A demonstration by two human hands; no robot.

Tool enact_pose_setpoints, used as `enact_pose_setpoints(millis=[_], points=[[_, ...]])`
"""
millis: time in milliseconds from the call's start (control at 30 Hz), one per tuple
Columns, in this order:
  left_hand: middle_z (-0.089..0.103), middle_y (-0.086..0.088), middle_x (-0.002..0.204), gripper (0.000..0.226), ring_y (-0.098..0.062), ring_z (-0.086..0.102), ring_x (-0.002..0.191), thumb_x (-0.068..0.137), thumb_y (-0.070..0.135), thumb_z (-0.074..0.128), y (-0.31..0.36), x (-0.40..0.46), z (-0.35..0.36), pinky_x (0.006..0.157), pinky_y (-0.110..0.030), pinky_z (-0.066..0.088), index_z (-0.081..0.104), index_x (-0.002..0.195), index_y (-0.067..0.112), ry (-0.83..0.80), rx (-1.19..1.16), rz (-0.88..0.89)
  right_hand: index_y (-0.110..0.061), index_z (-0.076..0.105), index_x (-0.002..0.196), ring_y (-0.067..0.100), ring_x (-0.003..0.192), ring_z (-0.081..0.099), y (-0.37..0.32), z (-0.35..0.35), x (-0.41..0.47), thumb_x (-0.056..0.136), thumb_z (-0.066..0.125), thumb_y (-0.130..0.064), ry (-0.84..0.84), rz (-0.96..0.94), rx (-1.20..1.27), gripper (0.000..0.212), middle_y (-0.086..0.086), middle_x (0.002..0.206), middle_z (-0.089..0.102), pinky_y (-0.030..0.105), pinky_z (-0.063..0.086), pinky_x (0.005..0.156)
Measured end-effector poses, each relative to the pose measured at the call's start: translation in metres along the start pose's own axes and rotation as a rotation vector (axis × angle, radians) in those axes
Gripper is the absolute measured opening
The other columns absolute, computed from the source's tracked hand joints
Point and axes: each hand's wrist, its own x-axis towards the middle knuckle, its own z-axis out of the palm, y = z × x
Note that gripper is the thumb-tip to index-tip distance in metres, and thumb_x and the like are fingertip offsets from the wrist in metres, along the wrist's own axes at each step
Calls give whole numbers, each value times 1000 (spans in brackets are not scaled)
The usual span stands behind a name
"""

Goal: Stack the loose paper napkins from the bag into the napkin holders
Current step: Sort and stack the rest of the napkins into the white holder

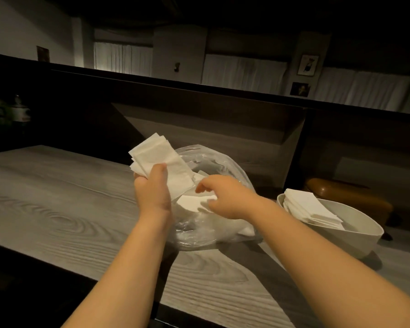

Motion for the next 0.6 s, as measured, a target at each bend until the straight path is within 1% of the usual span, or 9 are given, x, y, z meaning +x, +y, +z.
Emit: enact_pose_setpoints(millis=[67, 133, 200, 267, 367, 467, 533, 600], points=[[64, 0, 89, 22, -16, 64, 78, 90, 9, 55, 0, -1, 0, 65, -30, 52, 55, 109, 18, -3, -7, 12, -20, 46, 140, 23, 129, 46, -1, 8, 10, 87, 66, -19, -171, -20, -92, 57, 1, 143, 45, 36, 42, 106], [64, -1, 90, 22, -15, 65, 77, 90, 7, 55, 0, -1, -1, 63, -28, 52, 56, 110, 17, -10, -11, 16, -18, 44, 139, 27, 126, 46, -2, 13, 15, 82, 72, -22, -252, -11, -185, 65, 5, 143, 41, 41, 45, 104], [65, -1, 90, 21, -17, 65, 78, 90, 7, 55, -1, 0, -1, 66, -30, 54, 57, 107, 18, -7, -15, 11, -18, 41, 142, 28, 125, 47, -4, 18, 18, 82, 74, -23, -223, -16, -280, 69, 5, 146, 38, 41, 46, 103], [65, -3, 90, 19, -20, 65, 82, 89, 7, 55, -2, 2, -2, 70, -34, 54, 57, 102, 21, -2, -30, -3, -18, 40, 143, 28, 123, 49, -5, 21, 19, 85, 70, -22, -163, -46, -353, 66, 6, 146, 40, 40, 47, 101], [65, -2, 88, 18, -19, 65, 78, 88, 7, 54, -3, 2, -2, 66, -32, 53, 57, 100, 21, 1, -45, -15, -18, 41, 141, 26, 118, 53, -6, 25, 18, 88, 67, -22, -75, -88, -416, 59, 6, 140, 46, 36, 47, 96], [64, 0, 87, 18, -16, 64, 76, 90, 6, 54, -2, 0, -2, 62, -29, 51, 56, 99, 22, -6, -36, -11, -17, 45, 137, 25, 114, 53, -8, 27, 15, 88, 66, -30, -77, -76, -409, 55, 5, 136, 49, 36, 47, 94], [64, -1, 89, 18, -17, 65, 78, 90, 7, 54, -2, -1, -3, 62, -30, 51, 57, 103, 19, -18, -35, -6, -17, 48, 133, 23, 112, 52, -10, 27, 13, 88, 65, -35, -82, -65, -378, 51, 3, 132, 51, 34, 45, 92], [65, -3, 91, 20, -18, 66, 80, 89, 8, 55, -2, -2, -3, 63, -31, 52, 58, 107, 17, -15, -19, -7, -17, 50, 130, 21, 110, 51, -12, 28, 11, 87, 66, -37, -74, -52, -350, 50, 3, 130, 52, 35, 47, 93]])
